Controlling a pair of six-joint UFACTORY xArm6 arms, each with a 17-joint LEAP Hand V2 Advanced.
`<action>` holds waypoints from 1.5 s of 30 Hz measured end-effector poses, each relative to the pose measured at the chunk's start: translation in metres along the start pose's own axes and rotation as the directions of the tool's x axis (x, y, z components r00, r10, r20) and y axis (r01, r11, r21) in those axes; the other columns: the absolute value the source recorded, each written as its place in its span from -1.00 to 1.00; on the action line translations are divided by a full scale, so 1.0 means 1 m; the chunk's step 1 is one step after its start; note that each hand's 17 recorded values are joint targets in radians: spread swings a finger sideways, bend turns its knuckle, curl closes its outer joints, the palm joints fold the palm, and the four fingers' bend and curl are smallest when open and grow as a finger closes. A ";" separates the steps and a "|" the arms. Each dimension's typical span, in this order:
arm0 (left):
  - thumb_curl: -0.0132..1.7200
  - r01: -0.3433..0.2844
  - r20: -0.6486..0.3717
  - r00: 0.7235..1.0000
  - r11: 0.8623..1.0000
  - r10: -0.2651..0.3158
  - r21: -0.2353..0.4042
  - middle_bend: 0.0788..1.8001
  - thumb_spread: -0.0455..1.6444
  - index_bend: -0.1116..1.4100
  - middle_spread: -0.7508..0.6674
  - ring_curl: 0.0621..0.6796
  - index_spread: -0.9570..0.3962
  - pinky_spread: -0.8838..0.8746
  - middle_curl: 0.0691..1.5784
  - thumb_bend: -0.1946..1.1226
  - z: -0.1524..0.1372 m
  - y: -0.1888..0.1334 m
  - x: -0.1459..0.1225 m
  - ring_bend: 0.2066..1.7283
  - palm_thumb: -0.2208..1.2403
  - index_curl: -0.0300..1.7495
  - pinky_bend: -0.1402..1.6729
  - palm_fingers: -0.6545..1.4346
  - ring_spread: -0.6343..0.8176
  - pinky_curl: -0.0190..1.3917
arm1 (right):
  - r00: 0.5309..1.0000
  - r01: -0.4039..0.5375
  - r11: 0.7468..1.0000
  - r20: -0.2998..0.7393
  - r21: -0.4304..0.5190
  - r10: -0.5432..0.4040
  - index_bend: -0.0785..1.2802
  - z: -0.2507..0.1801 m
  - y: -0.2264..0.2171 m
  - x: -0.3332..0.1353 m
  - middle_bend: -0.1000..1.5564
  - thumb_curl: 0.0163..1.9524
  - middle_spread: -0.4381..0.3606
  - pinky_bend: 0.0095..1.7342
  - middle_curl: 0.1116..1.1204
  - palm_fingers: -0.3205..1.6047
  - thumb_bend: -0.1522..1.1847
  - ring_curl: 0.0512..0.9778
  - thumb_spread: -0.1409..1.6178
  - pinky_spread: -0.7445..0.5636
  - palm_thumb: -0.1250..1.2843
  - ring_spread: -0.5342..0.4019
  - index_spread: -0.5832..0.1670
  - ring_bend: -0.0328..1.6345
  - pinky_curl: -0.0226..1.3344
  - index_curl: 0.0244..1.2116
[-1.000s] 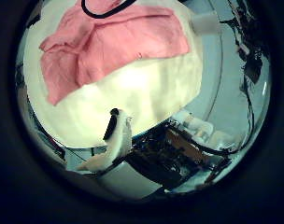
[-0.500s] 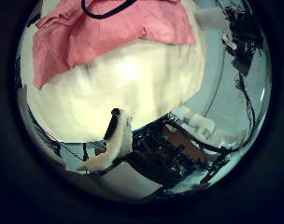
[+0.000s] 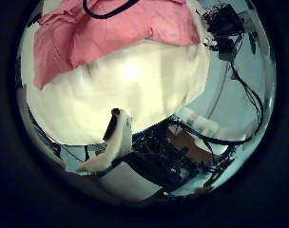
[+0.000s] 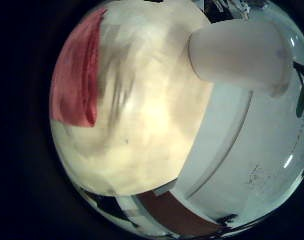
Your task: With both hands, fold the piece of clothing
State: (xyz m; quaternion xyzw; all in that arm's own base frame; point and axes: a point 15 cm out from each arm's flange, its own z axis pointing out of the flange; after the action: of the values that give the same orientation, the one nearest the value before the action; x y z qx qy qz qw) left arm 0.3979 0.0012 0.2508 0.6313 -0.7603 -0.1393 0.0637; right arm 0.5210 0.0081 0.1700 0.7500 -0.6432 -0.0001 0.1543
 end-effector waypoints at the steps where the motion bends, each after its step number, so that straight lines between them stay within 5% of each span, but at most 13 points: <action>1: -0.62 0.001 -0.001 1.000 1.000 -0.001 0.000 -0.89 0.44 -0.67 0.68 -0.48 0.66 0.56 -0.78 -0.73 0.000 0.000 -0.002 -0.62 -0.07 -0.72 -0.40 -0.43 0.62 -0.52 | 1.000 0.000 1.000 0.001 0.000 0.000 -0.67 0.000 0.000 0.000 -0.61 -0.82 0.08 -0.60 -0.57 -0.56 -0.50 -0.62 0.64 0.63 -0.67 0.49 -0.36 -0.56 -0.55 -0.56; 30: -0.63 0.007 -0.008 1.000 1.000 -0.007 0.008 -0.89 0.43 -0.67 0.65 -0.47 0.66 0.55 -0.77 -0.73 0.005 -0.004 -0.005 -0.63 -0.04 -0.72 -0.41 -0.43 0.62 -0.52 | 1.000 0.010 0.995 -0.005 -0.096 -0.011 -0.67 0.037 -0.032 -0.011 -0.57 -0.76 0.17 -0.62 -0.53 -0.45 -0.79 -0.56 0.53 0.57 -0.38 0.42 -0.16 -0.46 -0.53 -0.61; 37: -0.63 0.009 -0.012 1.000 1.000 -0.009 0.010 -0.89 0.43 -0.67 0.65 -0.47 0.66 0.55 -0.77 -0.73 0.004 -0.003 -0.007 -0.63 -0.03 -0.72 -0.41 -0.43 0.62 -0.52 | 0.999 0.020 0.996 -0.043 -0.091 -0.024 -0.60 0.033 -0.032 -0.003 -0.41 -0.74 -0.01 -0.68 -0.45 -0.05 -0.79 -0.51 0.50 0.31 -0.27 0.04 -0.12 -0.24 -0.58 -0.58; 41: -0.63 0.011 -0.012 1.000 1.000 -0.010 0.012 -0.89 0.43 -0.67 0.65 -0.47 0.66 0.55 -0.77 -0.73 0.004 -0.003 -0.008 -0.63 -0.03 -0.72 -0.41 -0.43 0.62 -0.52 | 0.996 0.030 0.997 -0.084 -0.068 -0.036 -0.59 0.018 -0.031 0.004 -0.30 -0.71 -0.24 -0.51 -0.37 0.41 -0.77 -0.41 0.48 -0.09 -0.15 -0.28 -0.28 -0.05 -0.57 -0.54; 45: -0.63 0.014 -0.011 1.000 1.000 -0.014 0.015 -0.89 0.43 -0.67 0.65 -0.47 0.66 0.55 -0.77 -0.73 0.002 -0.002 -0.010 -0.62 -0.03 -0.72 -0.41 -0.43 0.62 -0.52 | 0.995 0.024 0.991 -0.093 -0.129 -0.037 -0.44 0.015 -0.009 0.008 -0.18 -0.69 -0.39 -0.28 -0.26 0.67 -0.77 -0.29 0.45 -0.49 -0.01 -0.45 -0.45 0.05 -0.47 -0.41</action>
State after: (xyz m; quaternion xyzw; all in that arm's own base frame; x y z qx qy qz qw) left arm 0.4013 0.0106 0.2493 0.6378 -0.7565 -0.1305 0.0621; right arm 0.5285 -0.0021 0.1551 0.7475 -0.6222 -0.0078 0.2325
